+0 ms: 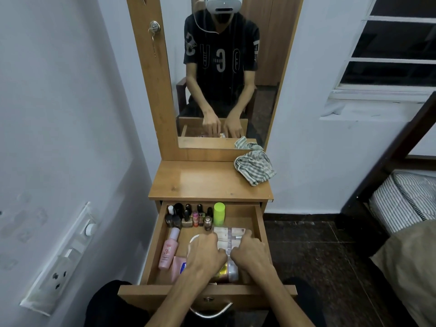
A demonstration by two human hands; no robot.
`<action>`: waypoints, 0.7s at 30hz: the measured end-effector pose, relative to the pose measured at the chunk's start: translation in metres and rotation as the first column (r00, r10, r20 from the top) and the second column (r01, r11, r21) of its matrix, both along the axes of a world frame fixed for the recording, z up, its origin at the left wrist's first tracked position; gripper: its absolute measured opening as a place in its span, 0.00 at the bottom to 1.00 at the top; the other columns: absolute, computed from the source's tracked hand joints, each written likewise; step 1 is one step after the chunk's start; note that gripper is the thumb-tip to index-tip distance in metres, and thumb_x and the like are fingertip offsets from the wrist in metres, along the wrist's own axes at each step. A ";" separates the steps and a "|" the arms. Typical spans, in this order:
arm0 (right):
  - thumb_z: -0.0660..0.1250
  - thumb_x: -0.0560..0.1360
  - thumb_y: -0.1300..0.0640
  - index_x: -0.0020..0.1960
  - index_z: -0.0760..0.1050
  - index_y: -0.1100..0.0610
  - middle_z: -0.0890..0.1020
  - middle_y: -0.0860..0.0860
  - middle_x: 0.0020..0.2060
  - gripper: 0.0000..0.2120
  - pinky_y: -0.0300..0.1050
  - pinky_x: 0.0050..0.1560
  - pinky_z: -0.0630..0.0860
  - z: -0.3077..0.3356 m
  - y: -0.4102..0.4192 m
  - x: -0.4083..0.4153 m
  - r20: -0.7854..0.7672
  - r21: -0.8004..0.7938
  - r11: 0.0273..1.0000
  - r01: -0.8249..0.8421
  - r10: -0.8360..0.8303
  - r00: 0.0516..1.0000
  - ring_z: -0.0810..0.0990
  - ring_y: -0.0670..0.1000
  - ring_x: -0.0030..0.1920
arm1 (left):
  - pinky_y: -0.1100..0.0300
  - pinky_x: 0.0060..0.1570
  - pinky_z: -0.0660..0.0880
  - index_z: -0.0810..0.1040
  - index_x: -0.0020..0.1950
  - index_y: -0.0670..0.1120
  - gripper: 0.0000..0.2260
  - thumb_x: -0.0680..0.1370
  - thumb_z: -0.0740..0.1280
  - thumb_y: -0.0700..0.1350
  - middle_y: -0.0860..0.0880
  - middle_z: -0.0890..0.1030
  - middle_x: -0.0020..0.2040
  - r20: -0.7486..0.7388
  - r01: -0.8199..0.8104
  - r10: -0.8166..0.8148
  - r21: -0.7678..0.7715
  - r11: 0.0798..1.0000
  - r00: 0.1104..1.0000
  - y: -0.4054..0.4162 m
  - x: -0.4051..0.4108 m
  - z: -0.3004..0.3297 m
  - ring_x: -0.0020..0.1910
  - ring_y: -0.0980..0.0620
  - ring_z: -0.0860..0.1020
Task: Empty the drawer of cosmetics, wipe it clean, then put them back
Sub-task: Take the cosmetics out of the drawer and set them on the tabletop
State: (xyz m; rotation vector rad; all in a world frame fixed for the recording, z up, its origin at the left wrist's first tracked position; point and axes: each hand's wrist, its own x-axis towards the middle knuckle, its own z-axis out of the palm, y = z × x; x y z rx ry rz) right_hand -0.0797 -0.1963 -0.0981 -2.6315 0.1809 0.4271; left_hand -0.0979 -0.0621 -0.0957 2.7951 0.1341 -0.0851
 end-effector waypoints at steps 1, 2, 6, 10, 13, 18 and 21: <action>0.67 0.77 0.49 0.77 0.59 0.57 0.75 0.47 0.47 0.33 0.40 0.38 0.68 0.000 -0.001 -0.002 -0.001 0.018 1.000 0.012 -0.012 1.000 0.73 0.45 0.39 | 0.54 0.53 0.77 0.80 0.61 0.47 0.16 0.76 0.65 0.50 0.46 0.83 0.55 0.000 -0.001 0.001 0.005 1.000 1.000 -0.001 -0.001 0.001 0.56 0.47 0.80; 0.67 0.77 0.49 0.76 0.59 0.56 0.75 0.46 0.47 0.32 0.38 0.36 0.67 0.000 -0.001 -0.003 -0.004 0.038 0.999 0.023 -0.023 1.000 0.73 0.44 0.38 | 0.54 0.54 0.76 0.79 0.62 0.47 0.16 0.76 0.64 0.50 0.46 0.83 0.57 -0.005 0.001 0.000 0.015 1.000 1.000 -0.001 -0.001 0.001 0.57 0.46 0.80; 0.69 0.77 0.47 0.77 0.57 0.54 0.76 0.54 0.63 0.34 0.40 0.47 0.74 -0.002 0.003 -0.005 -0.066 0.101 0.993 0.066 -0.060 0.996 0.79 0.50 0.54 | 0.55 0.54 0.75 0.79 0.60 0.47 0.14 0.77 0.64 0.48 0.46 0.82 0.58 -0.033 0.031 -0.029 0.050 0.998 0.999 0.000 -0.007 0.004 0.59 0.47 0.79; 0.68 0.77 0.47 0.79 0.53 0.57 0.78 0.54 0.63 0.38 0.44 0.52 0.75 0.001 0.005 -0.005 -0.051 0.132 0.987 0.088 -0.082 0.995 0.80 0.53 0.58 | 0.55 0.55 0.77 0.80 0.58 0.46 0.11 0.77 0.64 0.45 0.47 0.82 0.56 -0.038 0.073 -0.072 0.037 0.997 0.997 0.007 -0.011 0.006 0.57 0.48 0.80; 0.66 0.78 0.48 0.76 0.55 0.57 0.78 0.50 0.53 0.33 0.42 0.46 0.73 0.002 0.004 -0.004 -0.056 0.154 0.979 0.132 -0.125 0.991 0.79 0.49 0.48 | 0.54 0.57 0.77 0.80 0.57 0.46 0.11 0.76 0.65 0.44 0.47 0.83 0.56 -0.041 0.094 -0.093 0.021 0.995 0.995 0.010 -0.013 0.009 0.56 0.48 0.80; 0.67 0.79 0.50 0.73 0.59 0.54 0.74 0.47 0.49 0.28 0.36 0.33 0.64 0.008 0.004 -0.005 -0.036 0.186 0.968 0.171 -0.167 0.985 0.74 0.44 0.41 | 0.55 0.53 0.78 0.80 0.54 0.46 0.10 0.74 0.65 0.43 0.47 0.83 0.53 -0.032 0.109 -0.109 -0.008 0.994 0.993 0.015 -0.010 0.011 0.54 0.47 0.80; 0.67 0.79 0.54 0.70 0.66 0.55 0.77 0.47 0.48 0.22 0.36 0.34 0.69 0.014 0.002 0.000 -0.007 0.248 0.947 0.202 -0.207 0.978 0.76 0.43 0.40 | 0.53 0.51 0.77 0.80 0.54 0.46 0.10 0.76 0.64 0.45 0.46 0.82 0.53 -0.013 0.107 -0.107 -0.007 0.994 0.994 0.020 -0.007 0.011 0.53 0.46 0.80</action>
